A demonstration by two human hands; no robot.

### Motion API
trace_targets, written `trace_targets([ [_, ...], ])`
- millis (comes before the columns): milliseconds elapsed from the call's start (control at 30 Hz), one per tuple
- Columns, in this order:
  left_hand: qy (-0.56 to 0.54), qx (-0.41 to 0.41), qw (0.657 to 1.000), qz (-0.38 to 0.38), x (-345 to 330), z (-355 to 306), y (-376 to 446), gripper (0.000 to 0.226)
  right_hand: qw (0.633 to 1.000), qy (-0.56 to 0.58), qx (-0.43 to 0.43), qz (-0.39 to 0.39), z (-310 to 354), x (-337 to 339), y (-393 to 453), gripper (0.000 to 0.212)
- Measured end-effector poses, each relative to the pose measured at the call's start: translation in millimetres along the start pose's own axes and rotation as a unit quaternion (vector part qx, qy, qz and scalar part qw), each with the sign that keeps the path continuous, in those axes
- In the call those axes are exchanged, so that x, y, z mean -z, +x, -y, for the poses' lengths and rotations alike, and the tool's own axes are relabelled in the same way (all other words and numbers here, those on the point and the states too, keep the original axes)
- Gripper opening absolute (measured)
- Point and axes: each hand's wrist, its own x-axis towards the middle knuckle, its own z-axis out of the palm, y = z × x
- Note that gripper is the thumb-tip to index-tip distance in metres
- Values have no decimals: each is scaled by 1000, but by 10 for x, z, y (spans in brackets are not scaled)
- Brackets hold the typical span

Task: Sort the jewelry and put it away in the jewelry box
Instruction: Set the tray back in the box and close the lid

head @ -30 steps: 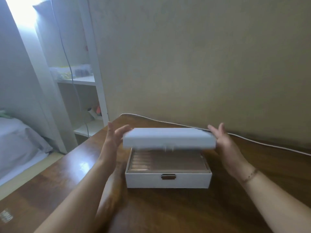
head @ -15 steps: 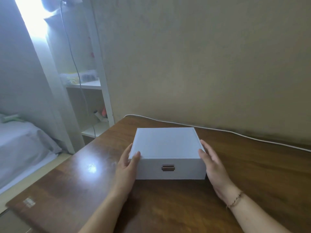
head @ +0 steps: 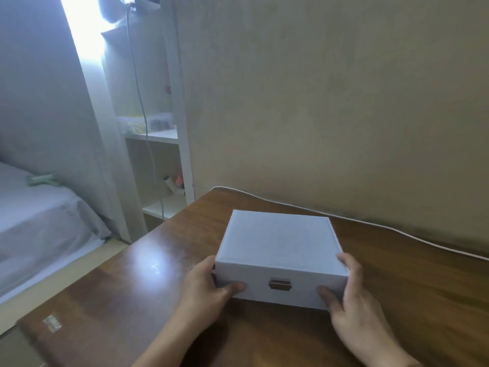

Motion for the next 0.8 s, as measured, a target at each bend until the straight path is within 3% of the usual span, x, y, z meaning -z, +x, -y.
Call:
trace_targets([
  [100,87,-16,994,-62,105,86,238,31,996,-68,35,48,117,-95,136,77],
  [233,190,8,977,-100,202,275,731,30,995,-57,67,49,256,-351,638,72],
  [300,213,23,969,-125,216,367,1015,28,994,-56,81,45,334,-522,915,70],
  [400,194,55,966,-160,205,515,1485,44,989,-104,100,25,481,-819,1306,68],
  [567,211,129,958,-145,140,666,2122,46,981,-175,86,10,641,-1195,1899,67],
  [800,311,212,919,-119,72,703,2482,51,983,-174,51,15,739,-1406,2263,63],
])
